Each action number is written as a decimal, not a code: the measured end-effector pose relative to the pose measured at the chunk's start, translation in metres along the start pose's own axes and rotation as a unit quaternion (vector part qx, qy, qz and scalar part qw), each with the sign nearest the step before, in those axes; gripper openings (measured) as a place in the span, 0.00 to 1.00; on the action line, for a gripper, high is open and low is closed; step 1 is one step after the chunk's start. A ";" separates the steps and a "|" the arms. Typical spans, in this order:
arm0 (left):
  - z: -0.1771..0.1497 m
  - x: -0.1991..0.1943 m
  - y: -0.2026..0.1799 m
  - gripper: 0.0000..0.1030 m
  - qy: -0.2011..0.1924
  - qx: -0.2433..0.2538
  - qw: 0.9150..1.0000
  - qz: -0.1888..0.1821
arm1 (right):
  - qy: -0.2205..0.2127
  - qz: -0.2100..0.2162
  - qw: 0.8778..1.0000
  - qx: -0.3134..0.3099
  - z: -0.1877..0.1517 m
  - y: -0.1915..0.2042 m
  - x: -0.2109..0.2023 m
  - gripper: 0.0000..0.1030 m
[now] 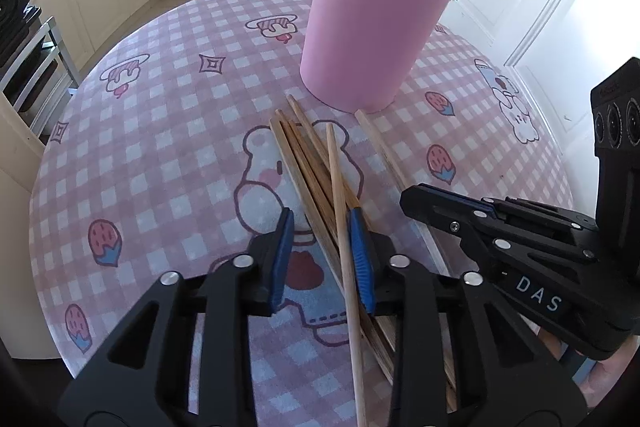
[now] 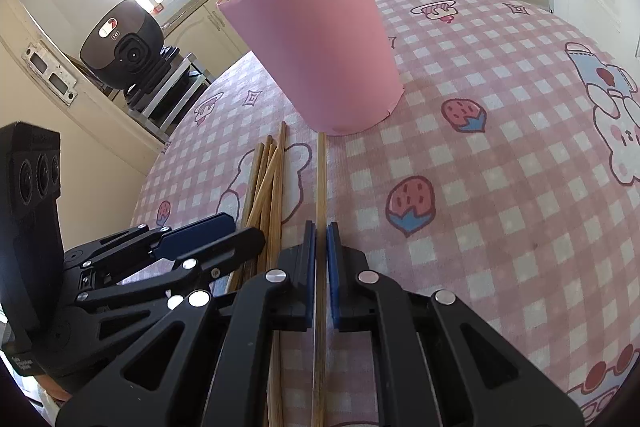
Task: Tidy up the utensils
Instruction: 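Lift the held chopsticks upright over the pink cup with both tools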
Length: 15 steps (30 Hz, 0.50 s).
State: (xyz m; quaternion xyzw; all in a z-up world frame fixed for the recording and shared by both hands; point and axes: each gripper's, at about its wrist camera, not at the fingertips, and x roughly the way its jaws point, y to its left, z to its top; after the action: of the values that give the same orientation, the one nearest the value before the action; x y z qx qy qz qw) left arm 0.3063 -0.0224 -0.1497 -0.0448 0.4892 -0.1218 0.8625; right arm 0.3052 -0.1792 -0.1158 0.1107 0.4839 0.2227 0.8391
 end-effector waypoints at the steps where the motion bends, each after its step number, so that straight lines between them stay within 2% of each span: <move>1: 0.001 0.000 0.000 0.16 0.002 0.000 1.000 -0.004 | 0.000 0.000 1.000 -0.001 0.000 0.001 0.000 0.04; 4: 0.002 0.002 -0.001 0.15 -0.001 0.000 1.000 -0.005 | -0.001 0.002 1.000 -0.002 0.000 0.003 -0.002 0.04; 8: 0.000 -0.005 0.009 0.06 -0.008 -0.016 1.000 -0.011 | -0.004 0.006 1.000 -0.006 0.000 0.006 -0.006 0.04; 15: 0.003 -0.032 0.017 0.06 -0.034 -0.024 0.999 -0.025 | -0.024 0.019 0.999 -0.017 0.006 0.017 -0.025 0.04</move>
State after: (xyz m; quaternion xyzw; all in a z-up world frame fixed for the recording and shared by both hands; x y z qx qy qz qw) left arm 0.2953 0.0019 -0.1246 -0.0821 0.4608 -0.1297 0.8741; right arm 0.2949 -0.1761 -0.0874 0.1111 0.4576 0.2437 0.8479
